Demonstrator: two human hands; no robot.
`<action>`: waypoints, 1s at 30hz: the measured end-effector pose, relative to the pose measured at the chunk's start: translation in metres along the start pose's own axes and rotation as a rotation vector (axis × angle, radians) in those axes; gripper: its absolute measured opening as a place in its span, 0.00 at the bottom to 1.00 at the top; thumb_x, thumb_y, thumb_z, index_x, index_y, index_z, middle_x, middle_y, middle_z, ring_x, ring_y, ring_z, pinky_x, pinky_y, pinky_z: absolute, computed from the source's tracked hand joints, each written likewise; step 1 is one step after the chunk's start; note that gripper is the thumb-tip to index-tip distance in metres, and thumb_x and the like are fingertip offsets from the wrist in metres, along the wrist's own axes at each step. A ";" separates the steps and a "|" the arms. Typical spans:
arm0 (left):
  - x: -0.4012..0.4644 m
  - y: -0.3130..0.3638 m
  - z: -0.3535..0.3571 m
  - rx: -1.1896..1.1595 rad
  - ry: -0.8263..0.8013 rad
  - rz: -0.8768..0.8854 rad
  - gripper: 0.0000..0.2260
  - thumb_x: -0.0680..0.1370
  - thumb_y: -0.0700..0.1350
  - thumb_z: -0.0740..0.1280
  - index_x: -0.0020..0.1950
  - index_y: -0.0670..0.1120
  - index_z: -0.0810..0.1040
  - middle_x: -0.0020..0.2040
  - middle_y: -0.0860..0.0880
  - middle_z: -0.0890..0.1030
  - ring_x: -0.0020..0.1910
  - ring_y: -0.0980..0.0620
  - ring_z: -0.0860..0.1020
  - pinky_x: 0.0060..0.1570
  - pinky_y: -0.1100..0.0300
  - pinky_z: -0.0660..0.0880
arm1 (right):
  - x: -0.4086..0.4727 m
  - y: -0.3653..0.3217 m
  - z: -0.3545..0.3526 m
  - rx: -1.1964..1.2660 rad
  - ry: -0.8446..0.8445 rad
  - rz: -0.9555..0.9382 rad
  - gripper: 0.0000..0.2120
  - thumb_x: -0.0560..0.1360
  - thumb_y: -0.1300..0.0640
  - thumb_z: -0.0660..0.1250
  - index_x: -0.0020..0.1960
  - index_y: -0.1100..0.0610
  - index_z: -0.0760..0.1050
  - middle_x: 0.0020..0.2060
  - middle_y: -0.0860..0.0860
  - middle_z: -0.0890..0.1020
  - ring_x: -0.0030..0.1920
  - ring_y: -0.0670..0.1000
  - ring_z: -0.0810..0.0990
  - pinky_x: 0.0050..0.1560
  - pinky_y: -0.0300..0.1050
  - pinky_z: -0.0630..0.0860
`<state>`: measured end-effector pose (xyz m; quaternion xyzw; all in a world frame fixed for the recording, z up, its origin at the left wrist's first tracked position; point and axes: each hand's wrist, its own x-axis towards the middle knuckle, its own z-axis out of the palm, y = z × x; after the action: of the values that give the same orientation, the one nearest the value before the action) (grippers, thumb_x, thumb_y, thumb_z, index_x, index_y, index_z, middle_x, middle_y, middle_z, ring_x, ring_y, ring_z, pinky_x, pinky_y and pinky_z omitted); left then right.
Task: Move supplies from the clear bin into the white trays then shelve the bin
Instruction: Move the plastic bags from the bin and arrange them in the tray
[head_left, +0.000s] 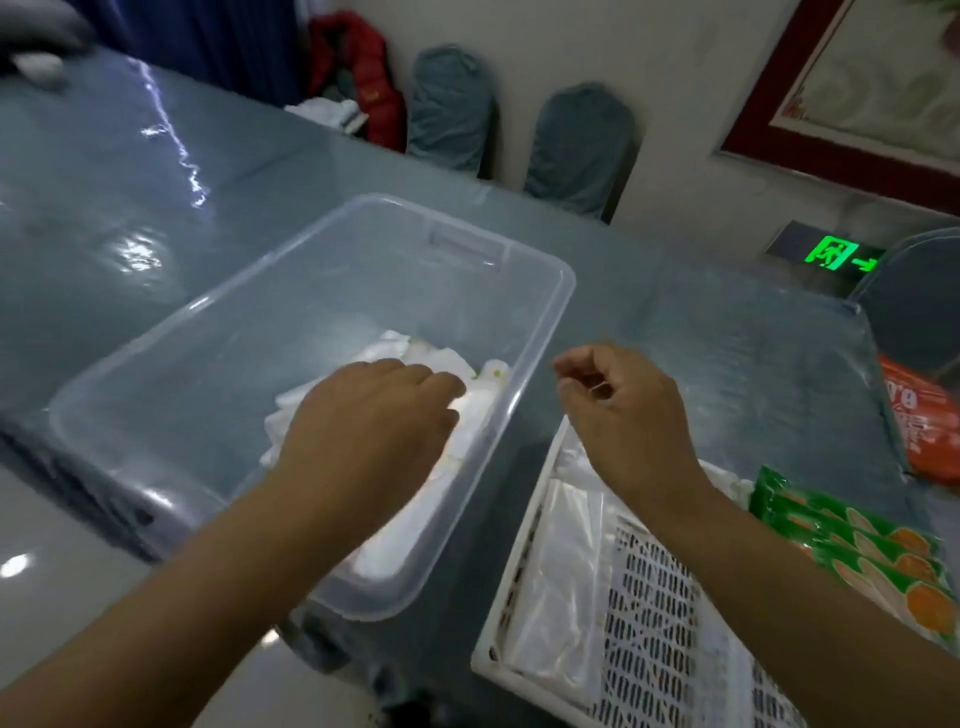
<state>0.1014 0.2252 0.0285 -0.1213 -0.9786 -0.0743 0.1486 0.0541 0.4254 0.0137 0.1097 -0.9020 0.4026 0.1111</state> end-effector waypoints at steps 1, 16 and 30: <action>0.000 -0.024 -0.003 0.008 0.024 -0.062 0.08 0.73 0.47 0.69 0.51 0.50 0.82 0.44 0.48 0.85 0.40 0.44 0.82 0.40 0.52 0.79 | 0.012 -0.013 0.011 -0.001 -0.022 -0.042 0.06 0.74 0.59 0.67 0.48 0.50 0.79 0.42 0.45 0.81 0.44 0.46 0.78 0.48 0.41 0.76; 0.015 -0.235 0.027 0.233 -0.129 -0.019 0.08 0.75 0.49 0.62 0.50 0.51 0.79 0.42 0.51 0.84 0.43 0.48 0.79 0.49 0.56 0.68 | 0.144 -0.014 0.253 -0.867 -1.004 -0.396 0.21 0.72 0.64 0.62 0.64 0.53 0.68 0.60 0.53 0.76 0.55 0.57 0.76 0.52 0.50 0.74; 0.015 -0.233 0.034 0.059 -0.056 -0.051 0.06 0.72 0.44 0.69 0.47 0.48 0.83 0.42 0.49 0.85 0.44 0.46 0.80 0.55 0.51 0.67 | 0.162 -0.018 0.237 -0.960 -0.967 -0.543 0.12 0.70 0.54 0.69 0.51 0.54 0.73 0.50 0.53 0.76 0.48 0.55 0.76 0.39 0.46 0.66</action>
<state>0.0177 0.0108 -0.0250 -0.0940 -0.9869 -0.0458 0.1226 -0.1213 0.2180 -0.0809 0.4338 -0.8684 -0.1721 -0.1677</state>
